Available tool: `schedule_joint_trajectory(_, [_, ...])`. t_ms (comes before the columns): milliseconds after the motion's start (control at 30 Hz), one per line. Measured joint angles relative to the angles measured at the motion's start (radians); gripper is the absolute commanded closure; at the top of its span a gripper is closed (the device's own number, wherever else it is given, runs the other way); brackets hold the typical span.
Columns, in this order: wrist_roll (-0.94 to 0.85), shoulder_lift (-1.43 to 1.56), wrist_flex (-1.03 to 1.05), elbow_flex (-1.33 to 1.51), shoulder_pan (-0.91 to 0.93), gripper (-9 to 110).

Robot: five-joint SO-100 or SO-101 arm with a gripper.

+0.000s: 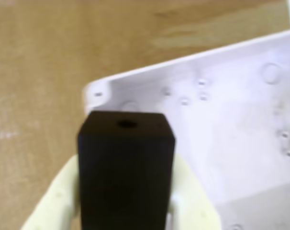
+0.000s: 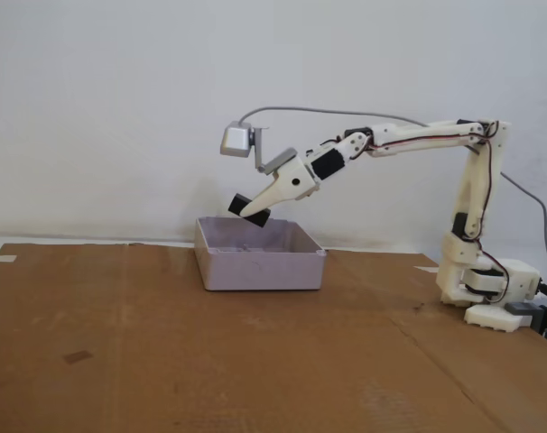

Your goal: Grasp a block and put it in the box.

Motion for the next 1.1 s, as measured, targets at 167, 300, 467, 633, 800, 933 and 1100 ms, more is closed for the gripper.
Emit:
schedule_joint_trajectory(167, [0.0, 0.0, 0.0, 0.0, 0.074, 88])
schedule_joint_trajectory(300, [0.0, 0.0, 0.0, 0.0, 0.133, 88])
schedule_joint_trajectory(467, [0.0, 0.0, 0.0, 0.0, 0.207, 88])
schedule_joint_trajectory(633, [0.0, 0.0, 0.0, 0.0, 0.249, 87])
schedule_joint_trajectory(800, [0.0, 0.0, 0.0, 0.0, 0.235, 87])
schedule_joint_trajectory(933, [0.0, 0.0, 0.0, 0.0, 0.238, 87])
schedule_joint_trajectory(1100, [-0.015, -0.034, 0.0, 0.0, 0.224, 87])
